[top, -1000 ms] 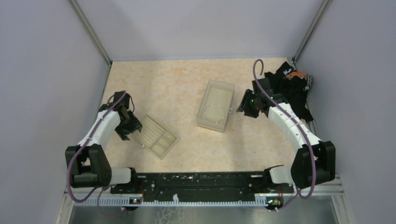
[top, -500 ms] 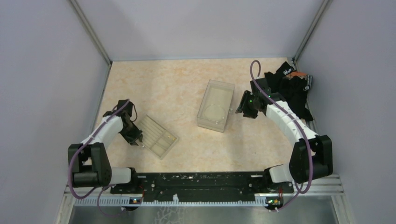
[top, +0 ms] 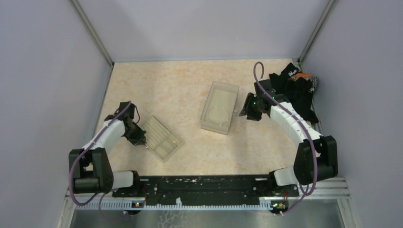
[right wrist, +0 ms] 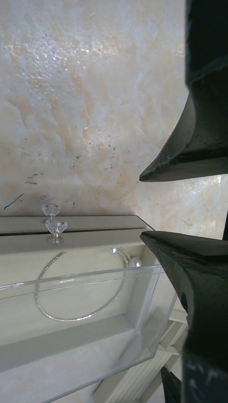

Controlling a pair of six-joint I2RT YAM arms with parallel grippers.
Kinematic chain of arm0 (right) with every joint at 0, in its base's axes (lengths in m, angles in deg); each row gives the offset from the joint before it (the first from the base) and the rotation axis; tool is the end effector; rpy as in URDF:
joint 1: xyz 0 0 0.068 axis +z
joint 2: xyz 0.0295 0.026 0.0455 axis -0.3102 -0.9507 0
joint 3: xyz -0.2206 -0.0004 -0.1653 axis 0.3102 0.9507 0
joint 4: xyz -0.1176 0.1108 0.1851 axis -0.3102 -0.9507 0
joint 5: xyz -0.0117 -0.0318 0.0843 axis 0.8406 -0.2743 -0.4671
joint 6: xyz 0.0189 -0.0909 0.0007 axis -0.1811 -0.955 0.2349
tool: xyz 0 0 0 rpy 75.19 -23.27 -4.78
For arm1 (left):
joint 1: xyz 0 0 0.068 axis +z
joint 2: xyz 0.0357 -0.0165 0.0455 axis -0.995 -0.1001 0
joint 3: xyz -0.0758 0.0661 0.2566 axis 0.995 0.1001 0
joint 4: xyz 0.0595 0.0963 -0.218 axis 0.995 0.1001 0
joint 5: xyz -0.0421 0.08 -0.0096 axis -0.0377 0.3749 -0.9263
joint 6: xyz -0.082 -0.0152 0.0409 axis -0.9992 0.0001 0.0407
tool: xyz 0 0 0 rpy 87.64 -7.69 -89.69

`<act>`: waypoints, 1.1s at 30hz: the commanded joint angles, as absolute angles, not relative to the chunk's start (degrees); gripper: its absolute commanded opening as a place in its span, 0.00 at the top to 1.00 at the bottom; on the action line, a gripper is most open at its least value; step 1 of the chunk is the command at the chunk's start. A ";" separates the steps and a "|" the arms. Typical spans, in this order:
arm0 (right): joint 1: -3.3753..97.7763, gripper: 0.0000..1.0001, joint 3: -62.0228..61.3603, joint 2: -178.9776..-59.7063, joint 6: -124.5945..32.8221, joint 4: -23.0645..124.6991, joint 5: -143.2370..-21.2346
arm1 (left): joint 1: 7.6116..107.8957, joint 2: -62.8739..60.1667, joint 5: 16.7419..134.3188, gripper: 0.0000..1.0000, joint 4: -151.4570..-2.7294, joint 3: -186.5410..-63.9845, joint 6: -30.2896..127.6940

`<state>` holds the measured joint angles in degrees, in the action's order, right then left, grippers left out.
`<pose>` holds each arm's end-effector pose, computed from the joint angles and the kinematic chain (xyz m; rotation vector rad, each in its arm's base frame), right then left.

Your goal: Organize the mixed jewelry

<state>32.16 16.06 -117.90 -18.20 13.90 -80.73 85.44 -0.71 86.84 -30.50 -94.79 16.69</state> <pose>0.2792 0.0793 0.2198 0.4276 2.6050 0.4412 0.2074 0.0087 0.1431 -1.1200 2.6964 -0.0427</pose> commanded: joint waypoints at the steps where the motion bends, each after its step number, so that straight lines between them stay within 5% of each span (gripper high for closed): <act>1: 32.05 0.58 13.56 -118.05 -19.12 15.01 -81.10 | 83.68 0.50 80.58 1.00 -33.79 -95.50 0.66; 6: 32.05 0.58 13.10 -118.04 -19.46 14.46 -80.93 | 75.74 -3.75 79.04 0.90 -39.21 -96.48 -5.70; 10: 32.21 0.56 12.24 -117.55 -19.56 13.43 -80.39 | 68.52 -9.24 79.11 0.55 -38.44 -101.77 -6.26; 12: 32.34 0.55 12.30 -116.58 -19.57 13.40 -80.27 | 67.35 -9.64 80.35 0.46 -36.34 -104.86 -4.77; 21: 41.68 0.55 18.69 -108.05 -23.15 15.49 -81.21 | 68.91 -6.47 88.76 0.36 -33.28 -118.78 8.80; 33: 52.96 0.59 24.11 -112.94 -19.66 26.47 -80.80 | 77.60 -27.46 80.31 0.31 -39.39 -135.84 26.02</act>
<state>51.70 24.69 -109.13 -21.39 20.30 -82.36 75.72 -21.28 83.43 -38.39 -130.54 20.27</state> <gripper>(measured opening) 0.430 0.684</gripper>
